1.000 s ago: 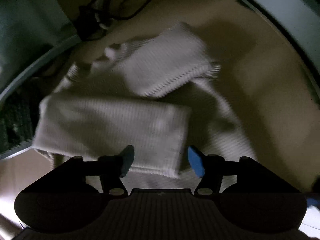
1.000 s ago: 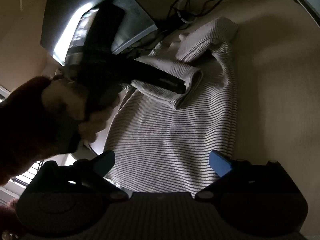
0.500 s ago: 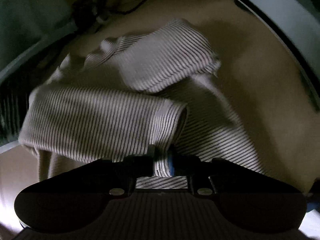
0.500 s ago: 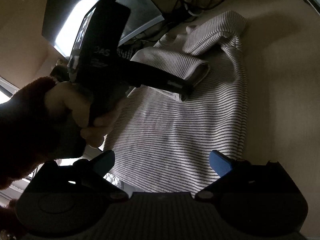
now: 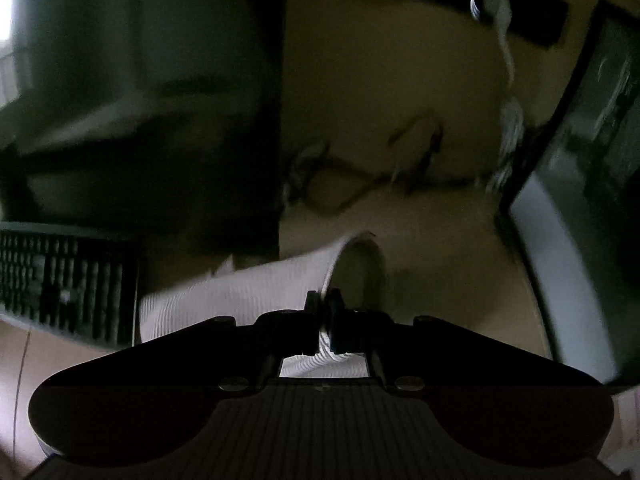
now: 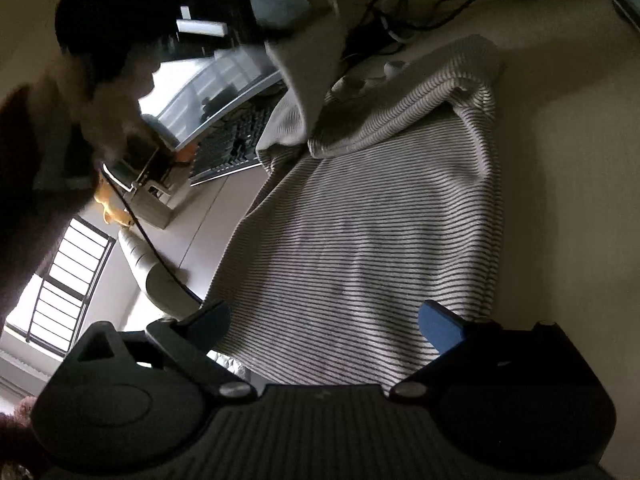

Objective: Fold clothes

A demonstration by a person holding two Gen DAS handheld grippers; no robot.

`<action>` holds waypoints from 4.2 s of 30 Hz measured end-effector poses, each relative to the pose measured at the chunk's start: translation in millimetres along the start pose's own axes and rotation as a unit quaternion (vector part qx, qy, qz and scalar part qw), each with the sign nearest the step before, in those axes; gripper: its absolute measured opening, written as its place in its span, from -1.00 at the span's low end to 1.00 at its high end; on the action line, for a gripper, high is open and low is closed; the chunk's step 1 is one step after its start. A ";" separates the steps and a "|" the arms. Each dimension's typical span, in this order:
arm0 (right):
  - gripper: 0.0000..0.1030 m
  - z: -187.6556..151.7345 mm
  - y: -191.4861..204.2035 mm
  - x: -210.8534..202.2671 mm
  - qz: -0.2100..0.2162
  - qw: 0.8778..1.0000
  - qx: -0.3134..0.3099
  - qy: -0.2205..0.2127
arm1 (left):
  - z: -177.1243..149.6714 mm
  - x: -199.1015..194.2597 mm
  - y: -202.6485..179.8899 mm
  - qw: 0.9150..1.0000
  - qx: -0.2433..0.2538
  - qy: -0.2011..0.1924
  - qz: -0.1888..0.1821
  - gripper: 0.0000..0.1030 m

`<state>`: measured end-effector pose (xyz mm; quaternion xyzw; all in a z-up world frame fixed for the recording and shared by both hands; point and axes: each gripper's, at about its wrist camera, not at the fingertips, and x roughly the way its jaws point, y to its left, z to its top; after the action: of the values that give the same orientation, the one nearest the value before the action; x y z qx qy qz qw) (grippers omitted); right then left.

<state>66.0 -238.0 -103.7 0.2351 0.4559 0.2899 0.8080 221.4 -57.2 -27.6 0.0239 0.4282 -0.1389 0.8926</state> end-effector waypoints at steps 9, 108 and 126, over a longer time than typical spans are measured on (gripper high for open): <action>0.95 1.1 -2.7 -2.5 0.000 1.000 0.004 -0.003 | 21.8 7.8 -45.2 0.998 0.058 -0.009 -0.004 -0.90; -0.78 195.6 23.2 101.3 -0.103 0.984 -0.142 -0.030 | -129.7 45.0 131.1 0.979 -0.102 0.013 -0.174 0.81; -0.78 75.7 52.7 103.7 -0.170 0.955 -0.241 -0.014 | -47.1 -1.4 93.5 0.988 -0.012 -0.101 -0.116 0.83</action>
<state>161.9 -137.9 -96.2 -0.0435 0.3944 0.2459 0.8844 210.0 40.6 -63.4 -0.0511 0.3375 -0.2380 0.9093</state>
